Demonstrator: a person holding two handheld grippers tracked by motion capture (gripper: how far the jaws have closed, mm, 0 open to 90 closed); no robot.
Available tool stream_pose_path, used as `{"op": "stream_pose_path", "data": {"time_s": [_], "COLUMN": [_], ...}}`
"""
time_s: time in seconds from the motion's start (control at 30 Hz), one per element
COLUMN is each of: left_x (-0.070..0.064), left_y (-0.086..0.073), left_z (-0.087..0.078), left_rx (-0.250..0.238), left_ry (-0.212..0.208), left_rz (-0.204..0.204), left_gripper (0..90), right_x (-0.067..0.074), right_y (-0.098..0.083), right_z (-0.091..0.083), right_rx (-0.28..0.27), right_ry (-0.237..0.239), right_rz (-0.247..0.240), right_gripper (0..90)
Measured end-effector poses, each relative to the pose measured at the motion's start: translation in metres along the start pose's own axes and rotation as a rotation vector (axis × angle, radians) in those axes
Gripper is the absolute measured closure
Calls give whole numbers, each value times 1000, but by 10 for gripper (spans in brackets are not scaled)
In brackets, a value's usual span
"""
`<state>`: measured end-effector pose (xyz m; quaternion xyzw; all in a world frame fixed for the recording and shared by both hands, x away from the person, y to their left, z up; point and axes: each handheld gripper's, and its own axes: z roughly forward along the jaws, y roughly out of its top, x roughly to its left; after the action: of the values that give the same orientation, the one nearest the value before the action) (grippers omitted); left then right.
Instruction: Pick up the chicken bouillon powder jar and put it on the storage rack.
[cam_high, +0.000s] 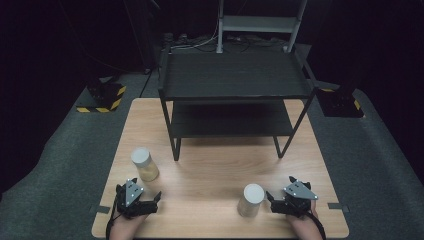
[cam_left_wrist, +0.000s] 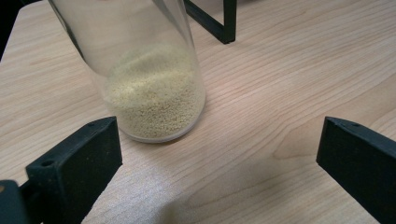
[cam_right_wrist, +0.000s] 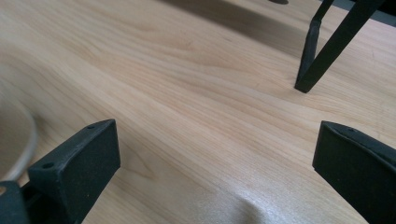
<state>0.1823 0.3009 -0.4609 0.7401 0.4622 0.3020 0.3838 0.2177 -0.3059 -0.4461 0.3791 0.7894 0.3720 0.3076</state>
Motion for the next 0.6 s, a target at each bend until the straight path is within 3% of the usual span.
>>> {"op": "stream_pose_path", "data": {"time_s": [0.2,0.4,0.6], "left_x": [4,-3,-2], "left_y": [1,1,2], "left_z": [1,0,0], "left_rx": [3,10,16], "left_ry": [-7,12,9], "left_rz": [-33,12,14], "left_gripper": [4,8,8], "right_x": [-5,0,-2], "right_y": [0,1,0], "right_z": [1,0,0], "right_rx": [4,10,4], "right_ry": [14,-2,-3], "right_rz": [-13,-28,-2], "right_gripper": [2,2,2]}}
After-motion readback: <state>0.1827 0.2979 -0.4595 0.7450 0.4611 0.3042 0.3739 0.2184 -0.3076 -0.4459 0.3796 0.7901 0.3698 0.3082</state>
